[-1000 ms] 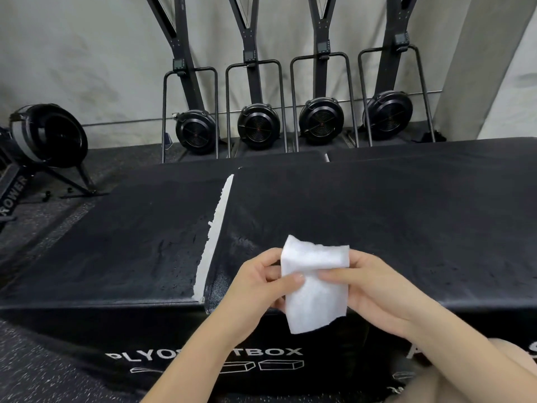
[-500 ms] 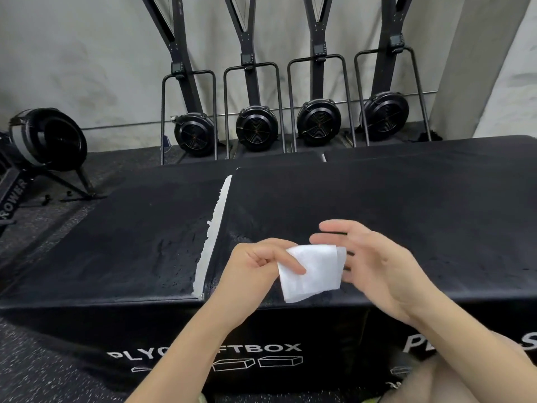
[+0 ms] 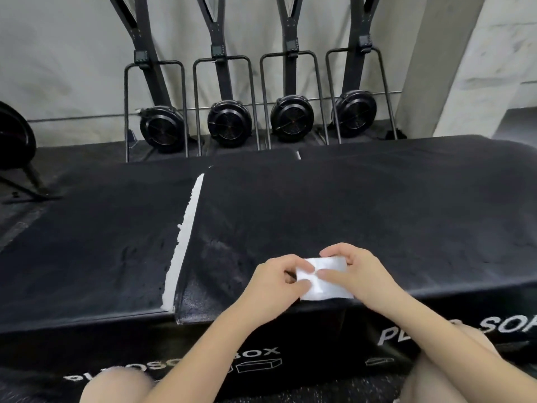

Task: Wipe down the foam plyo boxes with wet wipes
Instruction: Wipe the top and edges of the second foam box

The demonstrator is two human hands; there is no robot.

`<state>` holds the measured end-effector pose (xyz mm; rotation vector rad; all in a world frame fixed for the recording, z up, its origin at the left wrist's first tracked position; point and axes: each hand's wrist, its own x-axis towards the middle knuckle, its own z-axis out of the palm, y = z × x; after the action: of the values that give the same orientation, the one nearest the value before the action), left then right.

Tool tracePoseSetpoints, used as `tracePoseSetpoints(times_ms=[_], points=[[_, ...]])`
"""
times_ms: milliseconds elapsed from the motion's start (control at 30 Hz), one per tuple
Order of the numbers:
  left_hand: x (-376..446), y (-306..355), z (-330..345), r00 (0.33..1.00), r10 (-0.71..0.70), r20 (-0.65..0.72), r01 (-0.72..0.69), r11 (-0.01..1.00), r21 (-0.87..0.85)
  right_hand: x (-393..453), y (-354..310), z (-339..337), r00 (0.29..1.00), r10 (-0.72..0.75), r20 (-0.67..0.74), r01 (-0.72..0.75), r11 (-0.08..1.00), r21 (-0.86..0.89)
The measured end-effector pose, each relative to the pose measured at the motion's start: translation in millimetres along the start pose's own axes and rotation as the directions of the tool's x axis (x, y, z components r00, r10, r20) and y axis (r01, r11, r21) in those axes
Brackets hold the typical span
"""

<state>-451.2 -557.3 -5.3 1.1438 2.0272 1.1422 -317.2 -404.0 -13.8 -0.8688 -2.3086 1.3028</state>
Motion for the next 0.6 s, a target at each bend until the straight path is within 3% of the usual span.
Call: tracePoseSetpoints(times_ms=[67, 133, 167, 267, 367, 467, 600], points=[[21.8, -6.9, 8.4, 0.999, 0.003, -0.037, 0.0, 0.995, 0.095, 15.8, 15.9, 3.1, 0.996, -0.089, -0.001, 0.086, 0.971, -0.225], [44.6, -20.8, 15.4, 0.998, 0.038, -0.044, -0.023, 0.954, 0.298, 34.5, 34.5, 9.3, 0.944, -0.329, 0.04, 0.304, 0.811, -0.5], [55.1, -29.0, 17.0, 0.997, 0.073, -0.034, -0.053, 0.911, 0.409, 42.4, 42.7, 13.7, 0.9, -0.431, 0.059, 0.391, 0.741, -0.546], [81.5, -48.7, 11.7, 0.983, 0.164, 0.077, -0.181, 0.899, 0.399, 63.8, 60.7, 21.0, 0.841, -0.517, 0.157, 0.52, 0.694, -0.499], [102.7, -61.1, 4.4, 0.958, 0.257, 0.13, -0.288, 0.866, 0.408, 84.1, 68.6, 22.7, 0.844, -0.498, 0.199, 0.523, 0.682, -0.511], [119.7, -65.6, 3.0, 0.947, 0.311, 0.075, -0.309, 0.826, 0.471, 105.7, 64.8, 22.7, 0.853, -0.466, 0.236, 0.515, 0.68, -0.522], [125.5, -59.7, 2.0, 0.96, 0.265, 0.094, -0.273, 0.794, 0.543, 118.1, 58.7, 19.1, 0.859, -0.45, 0.242, 0.511, 0.758, -0.405]])
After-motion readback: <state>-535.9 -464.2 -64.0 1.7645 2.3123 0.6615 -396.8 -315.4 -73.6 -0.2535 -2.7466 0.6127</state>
